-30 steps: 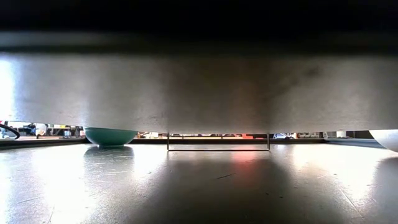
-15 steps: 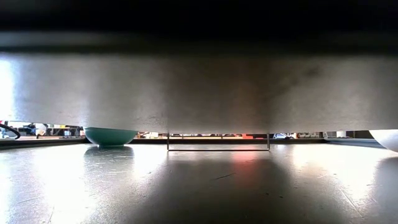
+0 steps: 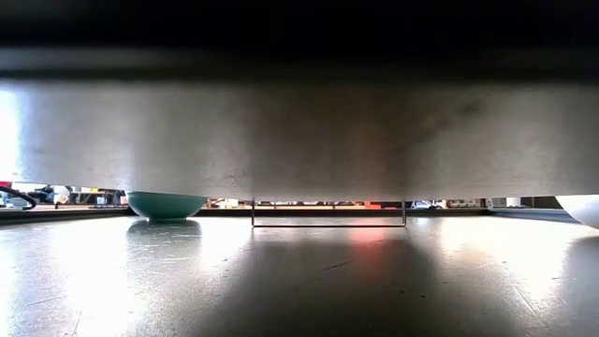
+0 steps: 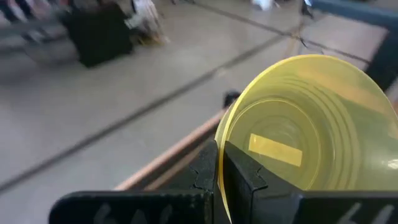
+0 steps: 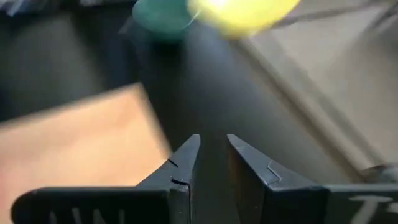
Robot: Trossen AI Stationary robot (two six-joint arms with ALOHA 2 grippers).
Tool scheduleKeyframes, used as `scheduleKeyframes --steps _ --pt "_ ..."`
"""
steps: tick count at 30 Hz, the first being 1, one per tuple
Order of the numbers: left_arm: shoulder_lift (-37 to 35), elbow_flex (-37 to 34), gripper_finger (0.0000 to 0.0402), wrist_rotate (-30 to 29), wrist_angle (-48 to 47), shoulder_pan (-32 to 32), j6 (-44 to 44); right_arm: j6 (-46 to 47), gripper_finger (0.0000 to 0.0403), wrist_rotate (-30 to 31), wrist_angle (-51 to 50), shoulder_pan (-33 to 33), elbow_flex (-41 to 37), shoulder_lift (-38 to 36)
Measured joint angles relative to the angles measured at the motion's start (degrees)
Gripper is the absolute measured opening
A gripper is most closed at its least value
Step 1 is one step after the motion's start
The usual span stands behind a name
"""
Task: Place and stack bowls onto a shelf
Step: Stack the small yellow bowl on top of the small green bowl on the shelf
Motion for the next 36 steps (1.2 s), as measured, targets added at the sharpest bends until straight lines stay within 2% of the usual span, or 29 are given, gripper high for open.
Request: scheduleKeyframes --steps 2,4,10,16,19,24,31,36 --pt "0.88 0.00 0.0000 -2.44 2.95 -0.45 0.68 -1.81 0.0063 4.52 1.19 -0.42 1.69 -0.04" --pt "2.05 0.00 0.0000 -2.76 5.99 -0.59 1.53 -3.59 0.0063 6.22 2.90 -1.18 3.35 0.05" --pt "5.45 0.00 0.0000 -2.75 17.14 -0.96 3.58 -6.19 0.0067 6.68 5.34 -5.43 6.00 0.19" --pt "8.02 0.13 0.0000 -1.99 23.40 -1.17 4.34 -7.20 0.0105 6.16 5.49 -11.23 7.92 0.21" --pt "9.38 0.13 0.0000 -1.98 25.16 -1.17 4.08 -6.75 0.0130 5.51 5.97 -13.29 8.50 0.22" --pt "10.69 0.11 0.0000 -2.15 27.94 -1.15 3.97 -6.48 0.0163 0.18 8.38 -14.78 8.70 0.84" --pt "11.30 0.11 0.0000 -2.24 29.14 -1.24 3.97 -6.48 0.0182 0.59 9.49 -15.78 8.70 4.28" --pt "11.30 0.11 0.0000 -2.27 28.55 -1.52 4.01 -7.44 0.0180 4.82 9.59 -17.53 8.70 6.17"
